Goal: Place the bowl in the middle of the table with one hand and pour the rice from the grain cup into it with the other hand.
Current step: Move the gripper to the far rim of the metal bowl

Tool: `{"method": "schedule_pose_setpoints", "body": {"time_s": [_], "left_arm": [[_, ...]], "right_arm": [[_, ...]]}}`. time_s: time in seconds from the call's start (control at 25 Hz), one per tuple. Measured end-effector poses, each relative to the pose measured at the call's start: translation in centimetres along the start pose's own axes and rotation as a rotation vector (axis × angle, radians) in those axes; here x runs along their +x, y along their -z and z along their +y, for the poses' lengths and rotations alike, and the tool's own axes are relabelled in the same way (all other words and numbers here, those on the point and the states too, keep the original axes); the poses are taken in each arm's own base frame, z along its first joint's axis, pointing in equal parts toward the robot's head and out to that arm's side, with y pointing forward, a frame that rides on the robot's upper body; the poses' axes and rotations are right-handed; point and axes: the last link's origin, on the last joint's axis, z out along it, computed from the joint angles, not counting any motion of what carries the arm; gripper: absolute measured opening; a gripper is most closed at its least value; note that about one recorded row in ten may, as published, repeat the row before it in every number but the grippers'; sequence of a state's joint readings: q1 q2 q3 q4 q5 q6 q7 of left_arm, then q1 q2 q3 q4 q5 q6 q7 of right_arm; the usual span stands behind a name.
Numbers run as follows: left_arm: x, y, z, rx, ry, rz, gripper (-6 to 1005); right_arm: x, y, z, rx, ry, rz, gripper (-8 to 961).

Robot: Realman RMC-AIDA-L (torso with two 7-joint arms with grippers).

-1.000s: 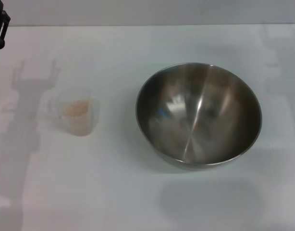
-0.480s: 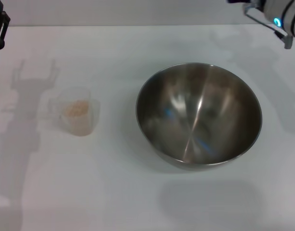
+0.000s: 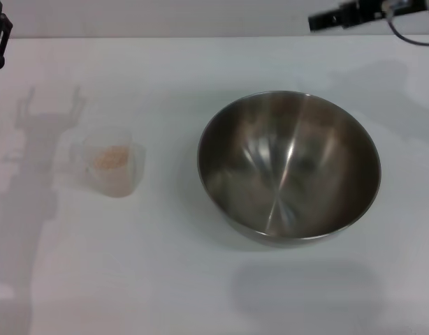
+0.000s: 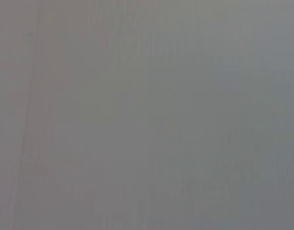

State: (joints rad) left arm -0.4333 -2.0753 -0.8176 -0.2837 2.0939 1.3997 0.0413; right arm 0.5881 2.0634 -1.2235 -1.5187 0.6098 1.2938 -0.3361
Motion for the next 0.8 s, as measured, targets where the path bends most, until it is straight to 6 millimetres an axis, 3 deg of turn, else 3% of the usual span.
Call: {"method": "schedule_pose_setpoints", "body": {"time_s": [0.36, 0.8], "left_arm": [[0.0, 0.1, -0.1, 0.004, 0.0, -0.002, 812], [-0.1, 0.2, -0.2, 0.011, 0.0, -0.003, 806]], "right_arm": [[1.5, 1.1, -0.9, -0.056, 0.002, 0.315, 745], [3.6, -0.2, -2.1, -0.046, 0.018, 0.419, 746]]}}
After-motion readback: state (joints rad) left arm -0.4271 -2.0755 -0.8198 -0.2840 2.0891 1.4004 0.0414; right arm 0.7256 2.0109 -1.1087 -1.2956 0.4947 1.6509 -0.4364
